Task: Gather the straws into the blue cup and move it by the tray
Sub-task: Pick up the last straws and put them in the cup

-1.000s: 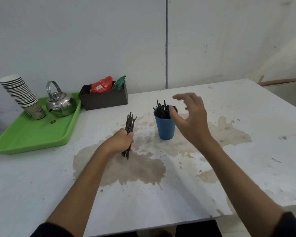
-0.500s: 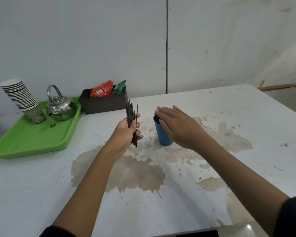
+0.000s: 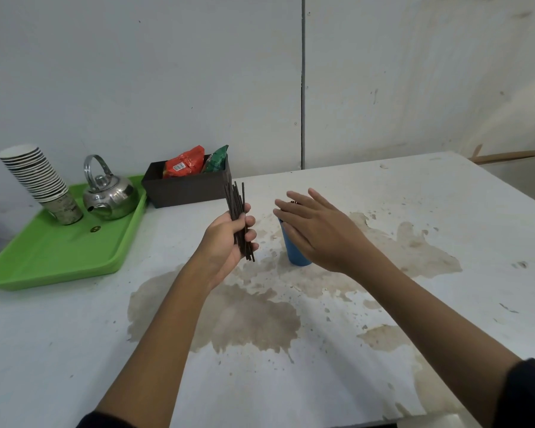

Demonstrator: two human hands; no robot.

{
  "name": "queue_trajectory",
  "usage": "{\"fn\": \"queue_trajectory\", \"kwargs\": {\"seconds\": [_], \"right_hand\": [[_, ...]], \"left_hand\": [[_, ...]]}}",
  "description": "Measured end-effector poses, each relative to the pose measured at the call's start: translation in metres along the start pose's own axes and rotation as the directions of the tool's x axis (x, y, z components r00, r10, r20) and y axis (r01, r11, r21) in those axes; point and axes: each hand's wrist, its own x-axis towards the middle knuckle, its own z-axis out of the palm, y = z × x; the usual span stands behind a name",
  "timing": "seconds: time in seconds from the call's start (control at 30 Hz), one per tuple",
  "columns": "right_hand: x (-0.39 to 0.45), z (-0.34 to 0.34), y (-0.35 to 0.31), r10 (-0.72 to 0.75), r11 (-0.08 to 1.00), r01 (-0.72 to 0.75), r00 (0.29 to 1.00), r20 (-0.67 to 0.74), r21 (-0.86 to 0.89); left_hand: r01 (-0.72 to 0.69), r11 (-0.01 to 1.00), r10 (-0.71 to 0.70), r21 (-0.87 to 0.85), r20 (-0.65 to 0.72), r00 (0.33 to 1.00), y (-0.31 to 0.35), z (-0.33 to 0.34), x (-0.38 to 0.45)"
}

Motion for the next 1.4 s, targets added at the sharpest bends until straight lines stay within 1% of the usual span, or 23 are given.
{"fn": "queue_trajectory", "kwargs": {"seconds": [0.07,0.1,0.17,0.2,0.23,0.27,0.33,0.37,0.43,0.5,0.6,0.8,0.97,1.23,1.3,1.4], "right_hand": [[-0.003,0.002,0.001,0.019,0.999,-0.018,1.0,-0.025,0.044],[-0.004,0.002,0.001,0.043,0.995,-0.038,0.998,-0.049,0.093],[-0.007,0.0,0.001,0.118,0.972,-0.091,0.986,-0.117,0.216],[-0.009,0.0,0.001,0.179,0.949,-0.126,0.97,-0.162,0.29],[-0.011,0.001,0.0,0.268,0.905,-0.174,0.942,-0.204,0.387],[-0.014,0.002,-0.001,0.378,0.833,-0.222,0.897,-0.228,0.507],[-0.02,0.01,-0.005,0.576,0.633,-0.274,0.792,-0.204,0.724],[-0.024,0.017,-0.007,0.631,0.549,-0.283,0.757,-0.169,0.786],[-0.033,0.036,-0.01,0.67,0.451,-0.314,0.738,-0.084,0.835],[-0.041,0.052,-0.011,0.668,0.409,-0.364,0.744,-0.003,0.837],[-0.042,0.064,-0.011,0.664,0.388,-0.382,0.747,0.032,0.839],[-0.037,0.07,-0.007,0.659,0.417,-0.39,0.752,0.022,0.821],[-0.037,0.07,-0.005,0.669,0.41,-0.381,0.743,0.011,0.829],[-0.036,0.068,-0.006,0.67,0.4,-0.384,0.742,0.02,0.832],[-0.036,0.068,-0.006,0.67,0.403,-0.387,0.742,0.021,0.829],[-0.036,0.068,-0.006,0.669,0.406,-0.393,0.743,0.025,0.825]], "left_hand": [[-0.013,0.999,0.012,-0.035,-0.006,1.0,0.003,0.002,0.002],[-0.019,0.999,0.018,-0.045,-0.011,1.0,0.004,0.003,0.002],[-0.031,0.997,0.03,-0.073,-0.018,0.999,0.007,0.008,0.005],[-0.039,0.995,0.037,-0.087,-0.024,0.999,0.008,0.011,0.006],[-0.05,0.994,0.047,-0.093,-0.035,0.998,0.01,0.014,0.008],[-0.065,0.993,0.061,-0.094,-0.048,0.997,0.011,0.018,0.009],[-0.107,0.991,0.101,-0.079,-0.077,0.992,0.014,0.027,0.013],[-0.131,0.989,0.125,-0.065,-0.089,0.988,0.015,0.031,0.015],[-0.177,0.984,0.173,-0.03,-0.101,0.98,0.016,0.04,0.017],[-0.214,0.977,0.211,-0.018,-0.095,0.973,0.018,0.047,0.02],[-0.239,0.968,0.234,-0.076,-0.069,0.97,0.022,0.055,0.024],[-0.253,0.953,0.253,-0.169,-0.019,0.967,0.025,0.072,0.037],[-0.295,0.949,0.296,-0.112,-0.012,0.955,0.019,0.081,0.05],[-0.305,0.95,0.304,-0.063,-0.035,0.952,0.011,0.086,0.063],[-0.31,0.951,0.31,-0.012,-0.037,0.95,0.009,0.086,0.063],[-0.344,0.927,0.351,0.151,-0.022,0.936,0.008,0.084,0.06]]}}
